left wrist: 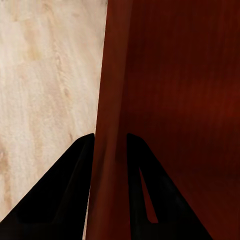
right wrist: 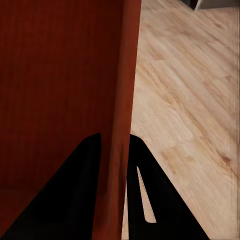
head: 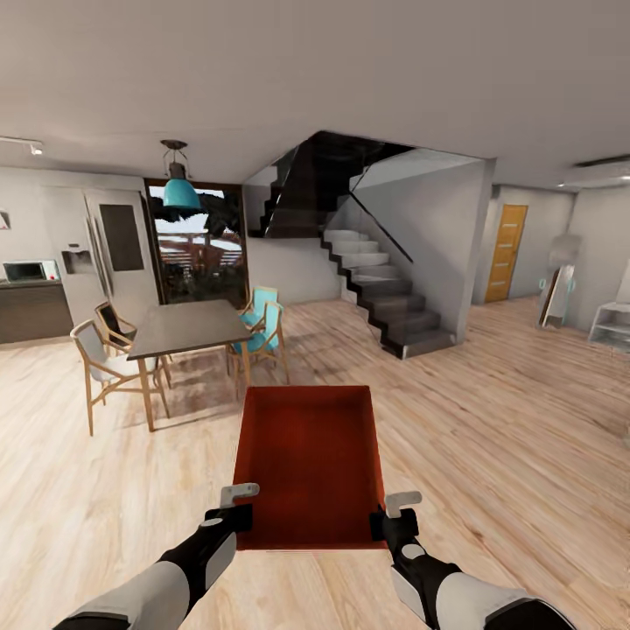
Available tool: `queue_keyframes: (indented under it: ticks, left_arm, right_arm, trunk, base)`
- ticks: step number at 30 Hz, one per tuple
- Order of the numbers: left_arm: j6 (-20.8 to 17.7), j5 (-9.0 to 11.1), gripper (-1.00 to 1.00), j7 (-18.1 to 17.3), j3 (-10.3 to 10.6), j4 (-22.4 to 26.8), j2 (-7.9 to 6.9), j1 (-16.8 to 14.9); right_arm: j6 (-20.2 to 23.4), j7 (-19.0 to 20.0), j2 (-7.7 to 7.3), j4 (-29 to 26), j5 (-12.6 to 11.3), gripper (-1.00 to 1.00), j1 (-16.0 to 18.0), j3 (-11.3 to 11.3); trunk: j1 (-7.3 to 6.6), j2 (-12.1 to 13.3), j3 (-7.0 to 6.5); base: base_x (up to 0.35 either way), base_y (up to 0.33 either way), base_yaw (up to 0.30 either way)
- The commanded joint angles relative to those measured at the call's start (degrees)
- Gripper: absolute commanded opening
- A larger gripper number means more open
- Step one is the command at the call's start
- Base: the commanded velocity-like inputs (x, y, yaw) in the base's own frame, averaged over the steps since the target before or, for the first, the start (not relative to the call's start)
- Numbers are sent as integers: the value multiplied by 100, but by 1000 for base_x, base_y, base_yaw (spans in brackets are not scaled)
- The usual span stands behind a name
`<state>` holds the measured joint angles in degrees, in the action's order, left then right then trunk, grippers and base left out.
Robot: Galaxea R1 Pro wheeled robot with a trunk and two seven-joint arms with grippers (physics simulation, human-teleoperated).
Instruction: Move the two storage containers from the living room to the garage. In the garage, place one container on the floor and stack the other container on top of it (either order is fine).
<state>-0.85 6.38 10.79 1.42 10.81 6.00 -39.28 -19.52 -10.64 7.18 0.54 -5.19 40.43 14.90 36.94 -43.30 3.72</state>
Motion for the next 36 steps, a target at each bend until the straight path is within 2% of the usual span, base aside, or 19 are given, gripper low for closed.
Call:
queue_keyframes:
  ticks: [1,36]
  left_arm:
    - [-12,48,-100,166,-54,-12,-187,-1]
    - [-12,48,-100,165,-54,-10,-187,-1]
  right_arm:
    - [-131,-17,3,-10,-28,-100,9,-75]
    - [-124,-17,0,-10,-27,-100,9,-75]
  trunk:
    - [5,-8,9]
    - [5,-8,9]
  base:
    - [322,0,-249]
    - [321,0,-262]
